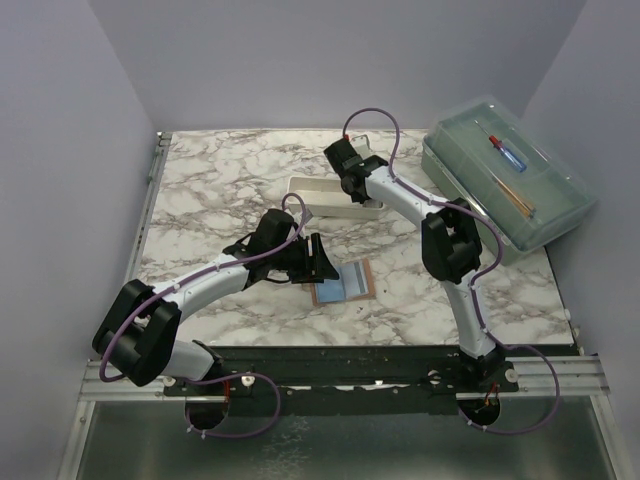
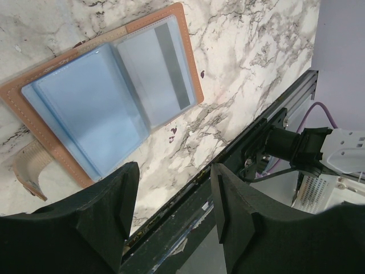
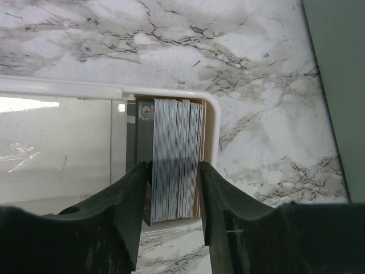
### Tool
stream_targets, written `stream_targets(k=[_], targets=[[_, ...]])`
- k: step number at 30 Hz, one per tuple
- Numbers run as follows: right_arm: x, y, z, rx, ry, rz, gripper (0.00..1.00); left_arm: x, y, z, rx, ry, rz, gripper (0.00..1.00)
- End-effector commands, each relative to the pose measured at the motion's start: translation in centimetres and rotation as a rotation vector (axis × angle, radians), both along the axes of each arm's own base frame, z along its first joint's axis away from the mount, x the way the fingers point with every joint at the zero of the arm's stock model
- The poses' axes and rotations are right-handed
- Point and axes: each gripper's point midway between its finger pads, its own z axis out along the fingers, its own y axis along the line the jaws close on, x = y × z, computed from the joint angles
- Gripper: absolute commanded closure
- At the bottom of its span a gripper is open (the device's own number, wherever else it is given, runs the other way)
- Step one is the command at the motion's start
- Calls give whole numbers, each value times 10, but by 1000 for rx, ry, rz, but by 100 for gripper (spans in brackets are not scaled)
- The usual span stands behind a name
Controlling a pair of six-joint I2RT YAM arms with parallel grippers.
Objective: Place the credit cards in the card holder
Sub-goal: Pick up the credit card from the storage box.
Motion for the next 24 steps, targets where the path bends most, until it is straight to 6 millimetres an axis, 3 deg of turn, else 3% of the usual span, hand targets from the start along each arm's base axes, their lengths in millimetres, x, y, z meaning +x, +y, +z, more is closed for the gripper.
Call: stream_targets(k=[1, 15, 24], targets=[[-1, -9, 26, -38, -30, -10, 56, 3, 0, -1, 0, -13, 5, 41], [-2, -9, 21, -58, -8, -4, 57, 3, 0, -2, 0, -15, 5, 41], [-2, -7, 19, -60, 1, 2, 65, 3, 0, -3, 2, -13, 5, 41]])
